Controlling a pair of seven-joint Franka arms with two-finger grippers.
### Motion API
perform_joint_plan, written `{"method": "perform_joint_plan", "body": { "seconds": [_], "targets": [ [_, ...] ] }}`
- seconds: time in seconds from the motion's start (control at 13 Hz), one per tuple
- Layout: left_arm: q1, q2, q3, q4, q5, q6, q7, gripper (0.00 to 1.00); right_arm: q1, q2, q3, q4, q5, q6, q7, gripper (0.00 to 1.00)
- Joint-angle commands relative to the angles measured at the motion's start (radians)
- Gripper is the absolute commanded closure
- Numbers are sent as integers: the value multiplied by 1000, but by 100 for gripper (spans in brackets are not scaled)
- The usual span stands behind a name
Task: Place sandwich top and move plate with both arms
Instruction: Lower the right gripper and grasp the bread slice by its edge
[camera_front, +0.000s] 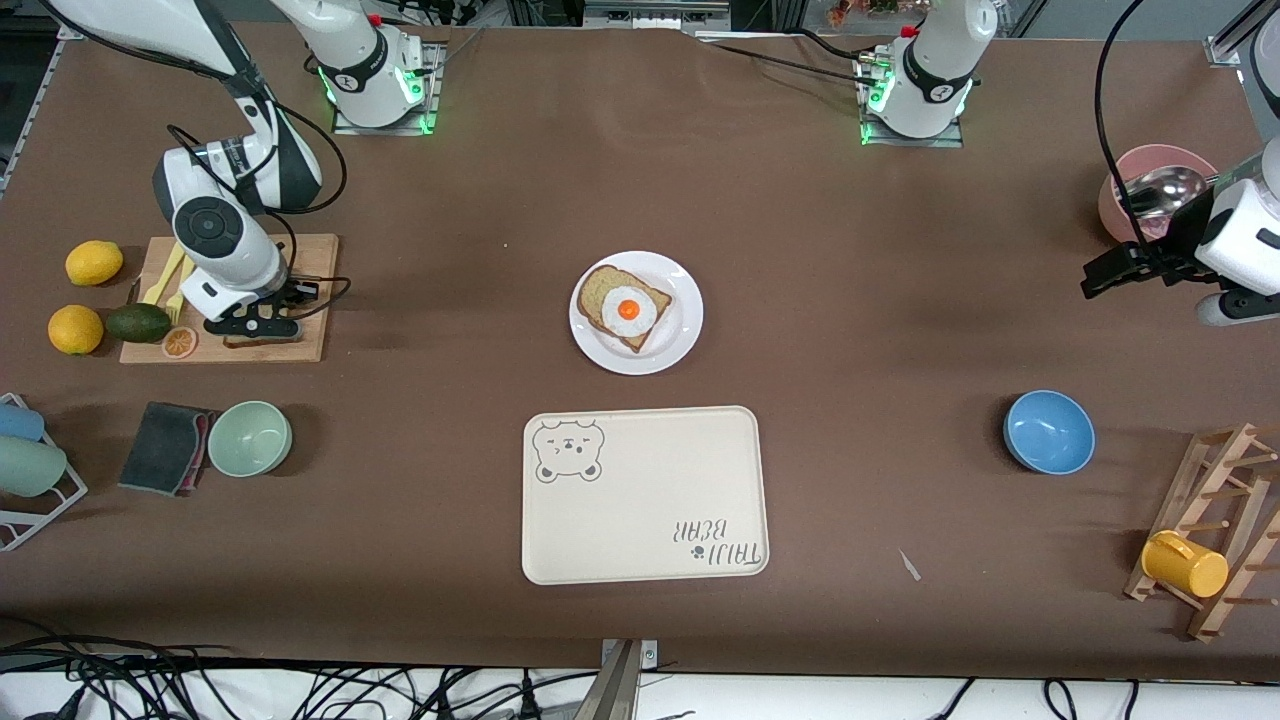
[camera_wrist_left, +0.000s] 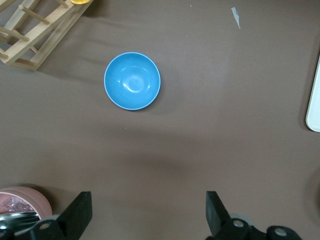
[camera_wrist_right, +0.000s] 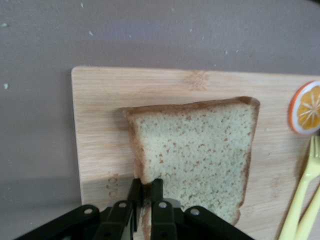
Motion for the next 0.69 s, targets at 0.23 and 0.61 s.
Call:
{"method": "perform_joint_plan", "body": {
  "seconds": [0.23, 0.61],
  "targets": [
    [38, -10, 2, -5, -89, 58, 37, 0, -7, -109, 53, -2, -15, -59, -71, 100],
    [36, 0, -1, -2, -88, 58, 37, 0, -2, -163, 221, 16, -5, -162, 95, 100]
  ]
}}
